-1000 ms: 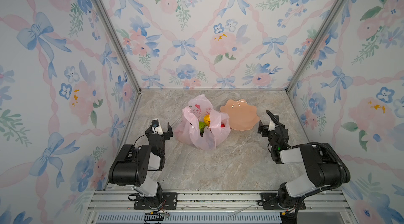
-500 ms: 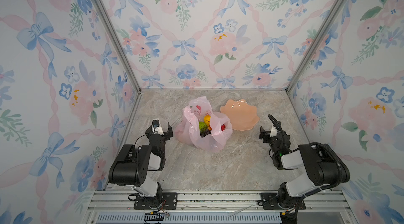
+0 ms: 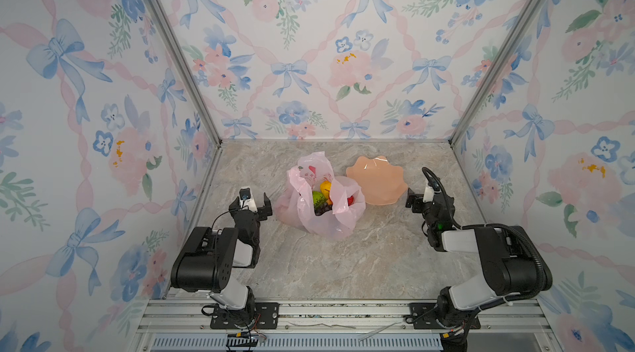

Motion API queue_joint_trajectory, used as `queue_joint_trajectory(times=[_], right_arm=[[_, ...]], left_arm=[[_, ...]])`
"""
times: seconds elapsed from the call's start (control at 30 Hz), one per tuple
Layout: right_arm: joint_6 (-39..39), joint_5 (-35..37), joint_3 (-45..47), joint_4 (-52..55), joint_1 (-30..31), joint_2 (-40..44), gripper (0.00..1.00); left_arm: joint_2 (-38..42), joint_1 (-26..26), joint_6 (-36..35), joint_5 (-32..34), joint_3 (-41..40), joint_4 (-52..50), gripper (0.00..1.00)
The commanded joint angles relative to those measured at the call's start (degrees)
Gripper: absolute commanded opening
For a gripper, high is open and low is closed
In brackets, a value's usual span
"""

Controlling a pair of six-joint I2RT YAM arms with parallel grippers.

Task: Place the fruits into the plastic bag
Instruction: Reset both arms

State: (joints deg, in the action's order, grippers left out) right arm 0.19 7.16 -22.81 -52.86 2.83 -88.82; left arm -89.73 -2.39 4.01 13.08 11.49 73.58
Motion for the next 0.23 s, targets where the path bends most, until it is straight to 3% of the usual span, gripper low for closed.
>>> queue_joint_trajectory(times=[0.0,0.2], right_arm=[[-0.3,0.6,0.2,1.0,0.6,0.0,0.96],[-0.3,0.3,0.2,1.0,0.5,0.1,0.96]], left_arm=[[-0.5,-0.3,-1.1,0.6,0.6,0.1,0.98],[-0.4,-0.3,-1.0,0.7,0.6,0.2,0.98]])
